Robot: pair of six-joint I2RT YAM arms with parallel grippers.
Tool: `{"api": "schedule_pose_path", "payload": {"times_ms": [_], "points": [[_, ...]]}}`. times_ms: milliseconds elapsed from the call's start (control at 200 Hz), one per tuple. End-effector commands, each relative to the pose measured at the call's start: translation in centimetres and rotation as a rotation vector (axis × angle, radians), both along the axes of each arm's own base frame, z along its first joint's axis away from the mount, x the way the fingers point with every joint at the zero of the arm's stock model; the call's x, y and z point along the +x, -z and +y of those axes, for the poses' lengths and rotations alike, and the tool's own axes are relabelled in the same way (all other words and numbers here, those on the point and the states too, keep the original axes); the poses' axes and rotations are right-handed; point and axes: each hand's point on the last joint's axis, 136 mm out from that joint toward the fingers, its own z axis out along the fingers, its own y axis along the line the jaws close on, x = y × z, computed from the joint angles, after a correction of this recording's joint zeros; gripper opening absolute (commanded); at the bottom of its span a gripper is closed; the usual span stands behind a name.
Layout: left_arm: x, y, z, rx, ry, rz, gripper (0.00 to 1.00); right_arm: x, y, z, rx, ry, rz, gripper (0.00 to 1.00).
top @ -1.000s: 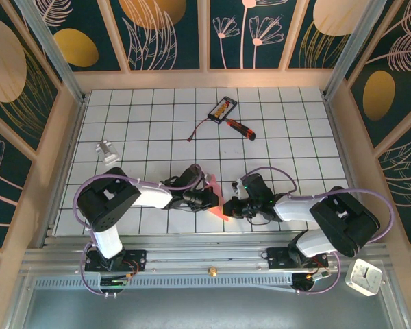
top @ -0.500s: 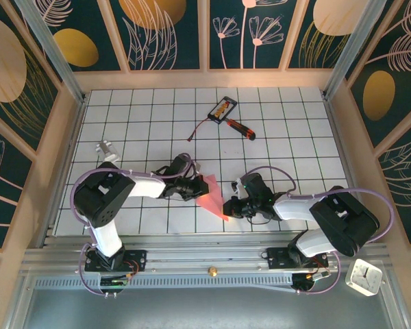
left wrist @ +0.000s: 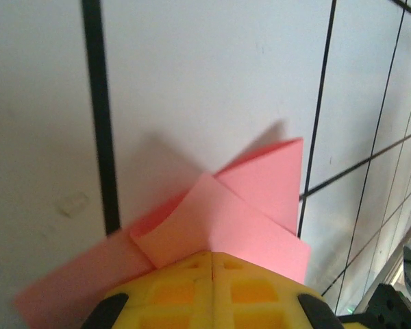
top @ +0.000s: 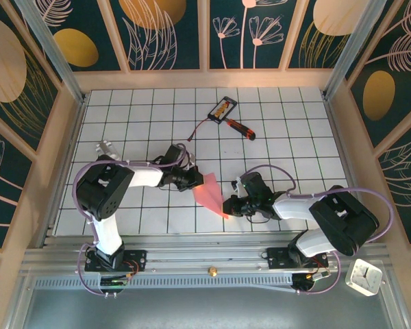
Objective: Fold a paper plane with a square sheet of paper (pick it up from the middle)
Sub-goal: Perform the fourth fold on the wing at the bottom-center of the table, then turn over the paper at the bottom-center of the table.
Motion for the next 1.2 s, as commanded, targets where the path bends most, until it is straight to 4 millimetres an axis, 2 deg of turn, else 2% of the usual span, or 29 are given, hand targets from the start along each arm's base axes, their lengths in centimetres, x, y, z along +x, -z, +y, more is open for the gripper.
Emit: {"api": "schedule_pose_path", "payload": {"times_ms": [0,175,300,360,445,505,520,621,781,836,901,1061,1196], "points": [[3.3,2.8,4.5,0.186,-0.112,-0.043,0.00,-3.8,4.9,-4.8,-0.230,0.025,0.164,0.00],[4.8,3.5,6.4,0.232,-0.128,-0.050,0.00,-3.9,4.8,-4.8,-0.224,0.029,0.166,0.00],[6.4,2.0,7.2,0.219,-0.146,-0.085,0.00,-3.3,3.8,-4.1,-0.189,0.017,0.137,0.00],[6.8,0.4,7.0,0.199,-0.145,-0.120,0.00,-2.4,2.1,-3.0,-0.137,-0.003,0.083,0.00],[6.4,-2.4,6.3,0.116,-0.156,-0.156,0.03,-1.0,-1.5,-1.2,-0.031,-0.024,-0.014,0.00],[5.3,-3.8,6.0,0.062,-0.170,-0.168,0.07,0.0,-4.1,-0.5,0.030,-0.017,-0.091,0.04],[5.1,-5.0,5.9,0.038,-0.175,-0.190,0.08,0.2,-4.6,-0.5,0.039,-0.012,-0.107,0.05],[2.8,-6.6,5.3,-0.034,-0.187,-0.203,0.14,2.1,-6.4,-0.8,0.062,0.054,-0.184,0.13],[1.2,-6.6,5.4,-0.057,-0.192,-0.191,0.17,6.0,-6.2,-0.8,-0.020,0.116,-0.258,0.23],[1.0,-6.3,5.4,-0.051,-0.186,-0.184,0.17,6.7,-5.6,-0.3,-0.038,0.102,-0.249,0.27],[0.9,-6.2,5.4,-0.050,-0.181,-0.180,0.17,7.4,-4.9,0.2,-0.056,0.090,-0.246,0.36],[0.7,-6.1,5.3,-0.051,-0.173,-0.178,0.18,8.2,-4.0,1.3,-0.051,0.055,-0.239,0.36],[0.5,-5.7,5.4,-0.043,-0.170,-0.168,0.18,8.1,-3.7,2.0,-0.019,0.038,-0.226,0.33]]}}
